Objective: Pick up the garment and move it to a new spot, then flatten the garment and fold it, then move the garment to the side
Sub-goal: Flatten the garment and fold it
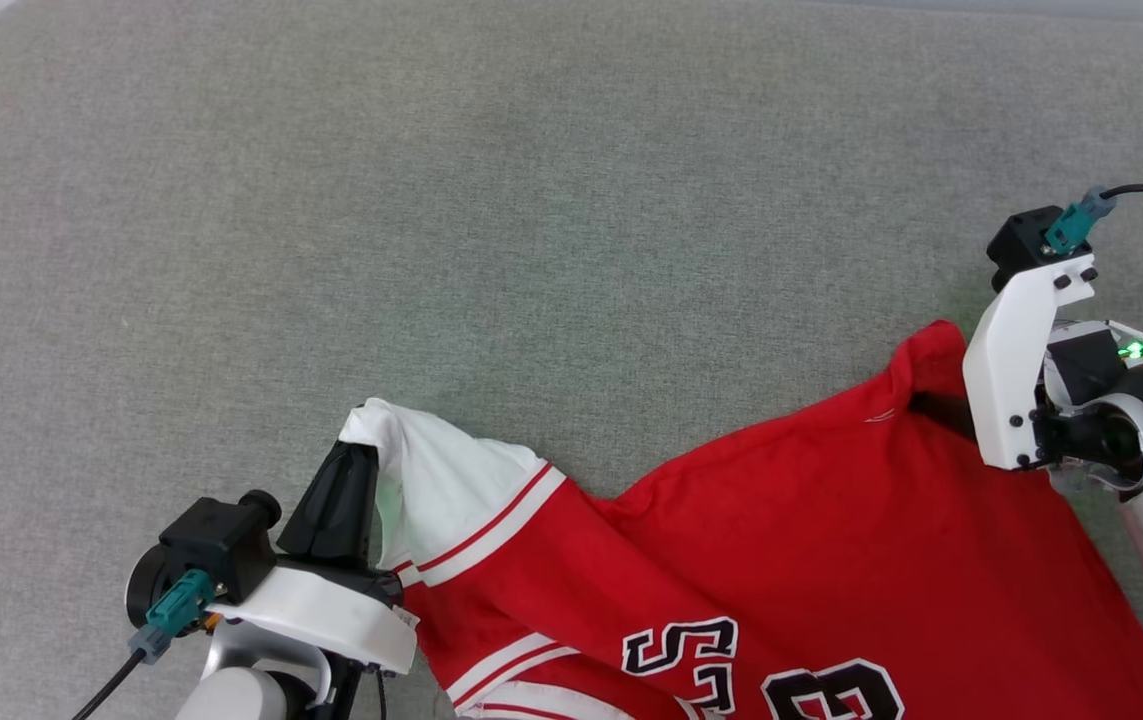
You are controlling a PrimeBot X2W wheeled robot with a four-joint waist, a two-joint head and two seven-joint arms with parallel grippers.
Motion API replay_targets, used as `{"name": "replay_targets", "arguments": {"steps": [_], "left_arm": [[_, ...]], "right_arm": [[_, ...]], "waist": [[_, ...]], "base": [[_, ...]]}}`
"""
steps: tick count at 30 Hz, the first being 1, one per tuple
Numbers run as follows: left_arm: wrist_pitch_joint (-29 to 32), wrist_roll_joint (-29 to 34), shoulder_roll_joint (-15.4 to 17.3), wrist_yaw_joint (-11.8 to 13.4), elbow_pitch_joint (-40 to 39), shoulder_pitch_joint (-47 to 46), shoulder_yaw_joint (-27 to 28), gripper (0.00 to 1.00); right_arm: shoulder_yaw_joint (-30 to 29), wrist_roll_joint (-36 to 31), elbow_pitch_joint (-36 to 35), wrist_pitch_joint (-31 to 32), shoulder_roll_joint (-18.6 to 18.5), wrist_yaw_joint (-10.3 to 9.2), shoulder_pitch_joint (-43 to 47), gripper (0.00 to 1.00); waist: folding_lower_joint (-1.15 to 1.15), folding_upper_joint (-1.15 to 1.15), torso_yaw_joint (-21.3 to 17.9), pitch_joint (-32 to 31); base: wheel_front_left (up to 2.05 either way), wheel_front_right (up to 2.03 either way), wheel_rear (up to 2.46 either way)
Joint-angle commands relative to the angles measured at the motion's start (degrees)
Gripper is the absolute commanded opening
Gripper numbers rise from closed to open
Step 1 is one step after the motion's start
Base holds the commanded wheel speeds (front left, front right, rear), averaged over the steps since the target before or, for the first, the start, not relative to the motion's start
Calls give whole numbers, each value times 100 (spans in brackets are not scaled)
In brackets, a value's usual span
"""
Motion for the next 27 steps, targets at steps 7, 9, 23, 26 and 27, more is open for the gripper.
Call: {"name": "replay_targets", "arguments": {"steps": [7,9,23,26,27], "left_arm": [[-94,-53,29,9,186,-11,25,0],[-110,-96,66,22,208,31,83,0],[244,-339,493,-316,648,-1403,433,0],[234,-437,442,-489,1132,-2145,466,0],[213,-467,417,-530,1319,-2379,478,0]], "right_arm": [[365,173,324,-186,-1,-2,215,0],[324,161,231,-479,-57,-2,120,0],[-246,-314,-228,-2461,-95,-3,23,0],[-456,-427,-204,-2878,0,-3,-167,0],[-514,-454,-197,-3016,55,-3,-237,0]], "waist": [[0,0,-26,-292],[0,0,-71,-451],[0,0,-500,-1395],[0,0,-535,-1446],[0,0,-552,-1451]], "base": [[0,0,0],[0,0,0],[0,0,0],[0,0,0],[0,0,0]]}}
